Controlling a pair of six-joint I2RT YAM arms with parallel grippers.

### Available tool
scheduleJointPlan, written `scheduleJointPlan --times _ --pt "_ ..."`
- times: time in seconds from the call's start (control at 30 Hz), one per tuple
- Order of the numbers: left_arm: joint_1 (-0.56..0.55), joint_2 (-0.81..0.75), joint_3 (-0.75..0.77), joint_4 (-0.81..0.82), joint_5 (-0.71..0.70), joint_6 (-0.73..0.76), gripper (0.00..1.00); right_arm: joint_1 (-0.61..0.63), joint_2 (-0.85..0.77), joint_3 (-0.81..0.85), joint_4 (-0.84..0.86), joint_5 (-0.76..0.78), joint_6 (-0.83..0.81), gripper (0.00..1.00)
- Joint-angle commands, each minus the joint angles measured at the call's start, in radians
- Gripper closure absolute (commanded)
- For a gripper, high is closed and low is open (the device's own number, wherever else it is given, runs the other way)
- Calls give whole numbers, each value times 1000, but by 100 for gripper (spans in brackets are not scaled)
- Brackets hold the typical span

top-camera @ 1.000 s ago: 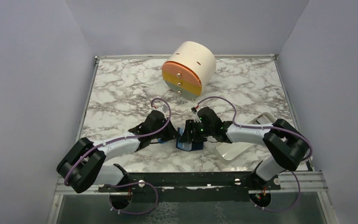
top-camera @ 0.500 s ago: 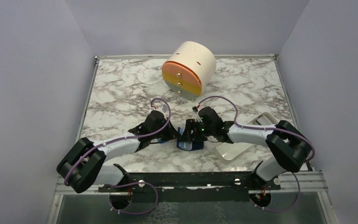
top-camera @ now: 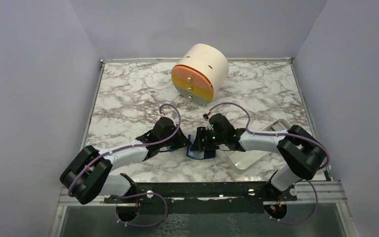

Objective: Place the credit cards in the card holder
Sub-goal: Open the card holder at the center of the board.

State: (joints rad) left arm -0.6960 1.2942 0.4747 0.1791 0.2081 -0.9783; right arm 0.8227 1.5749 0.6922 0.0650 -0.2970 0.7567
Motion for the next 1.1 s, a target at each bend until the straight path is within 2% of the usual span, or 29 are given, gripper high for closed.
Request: scheduleJointPlan --times 0.0,0.17,0.33,0.6,0.87,1.07 --pt "0 -25 -8 26 6 -13 89 -2 36 -2 11 24 -2 49" --pt "0 -32 -17 21 -3 -14 83 -2 33 -16 2 49 -7 52" --pt "0 -15 -21 21 -3 -10 82 -2 20 -23 -1 63 -11 54" --pt "0 -17 -11 20 3 -7 100 -2 -24 -2 -77 149 -44 57" --pt "0 -35 -9 7 -8 9 100 -2 -77 4 -163 237 -62 57" --pt "-1 -31 8 -5 -15 23 100 -2 -118 59 -289 329 -82 58"
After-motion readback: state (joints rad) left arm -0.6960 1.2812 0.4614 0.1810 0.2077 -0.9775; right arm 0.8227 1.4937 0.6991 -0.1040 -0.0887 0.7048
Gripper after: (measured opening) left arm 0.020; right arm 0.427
